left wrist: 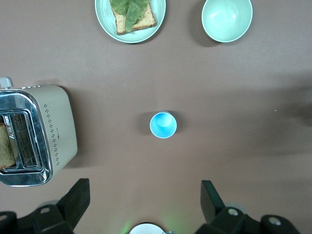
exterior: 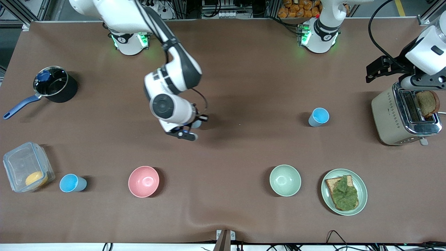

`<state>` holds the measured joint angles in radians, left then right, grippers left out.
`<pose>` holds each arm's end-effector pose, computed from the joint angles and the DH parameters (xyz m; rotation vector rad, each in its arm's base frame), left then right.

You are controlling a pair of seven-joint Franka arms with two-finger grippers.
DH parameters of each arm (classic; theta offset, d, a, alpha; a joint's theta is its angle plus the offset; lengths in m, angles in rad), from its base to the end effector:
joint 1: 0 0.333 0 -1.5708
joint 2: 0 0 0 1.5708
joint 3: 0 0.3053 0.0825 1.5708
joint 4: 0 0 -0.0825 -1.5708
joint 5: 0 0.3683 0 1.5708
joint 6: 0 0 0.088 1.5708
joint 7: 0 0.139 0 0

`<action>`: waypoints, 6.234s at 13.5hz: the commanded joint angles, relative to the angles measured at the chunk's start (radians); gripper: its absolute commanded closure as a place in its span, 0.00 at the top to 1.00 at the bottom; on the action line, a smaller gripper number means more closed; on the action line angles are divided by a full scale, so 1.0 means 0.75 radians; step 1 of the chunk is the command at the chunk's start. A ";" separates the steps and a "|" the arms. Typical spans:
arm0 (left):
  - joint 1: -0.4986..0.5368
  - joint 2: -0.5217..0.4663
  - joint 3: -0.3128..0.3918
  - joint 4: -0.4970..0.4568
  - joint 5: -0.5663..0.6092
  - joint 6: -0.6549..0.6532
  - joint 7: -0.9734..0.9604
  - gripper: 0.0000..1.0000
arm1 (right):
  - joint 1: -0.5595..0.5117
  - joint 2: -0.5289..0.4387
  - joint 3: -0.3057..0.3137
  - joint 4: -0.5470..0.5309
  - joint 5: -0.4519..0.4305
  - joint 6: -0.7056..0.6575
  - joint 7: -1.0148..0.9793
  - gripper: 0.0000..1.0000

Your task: Stack blue cups with both arms

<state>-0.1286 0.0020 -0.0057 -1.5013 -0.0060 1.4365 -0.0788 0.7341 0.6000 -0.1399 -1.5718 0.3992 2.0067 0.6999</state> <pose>0.5187 -0.0710 0.6007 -3.1374 0.0880 0.1053 0.5207 0.4052 0.2529 -2.9606 0.4263 0.4268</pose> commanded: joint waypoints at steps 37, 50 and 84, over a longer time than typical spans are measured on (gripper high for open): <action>-0.023 0.257 -0.007 -0.685 -0.202 0.990 0.005 1.00 | -0.862 -0.784 -0.053 -0.078 -0.508 -0.778 -0.917 1.00; -0.096 0.265 -0.007 -1.025 -0.213 1.157 -0.085 1.00 | -0.850 -0.782 -0.051 -0.074 -0.510 -0.759 -0.913 1.00; -1.009 0.858 0.018 0.255 -0.109 0.893 -0.789 0.00 | -0.850 -0.782 -0.053 -0.074 -0.510 -0.763 -0.913 1.00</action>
<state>-0.8554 0.6006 -0.0135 -1.3857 -0.0849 2.1249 -0.6548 0.1159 0.0225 -0.1968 -1.6232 0.0338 1.4381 0.0105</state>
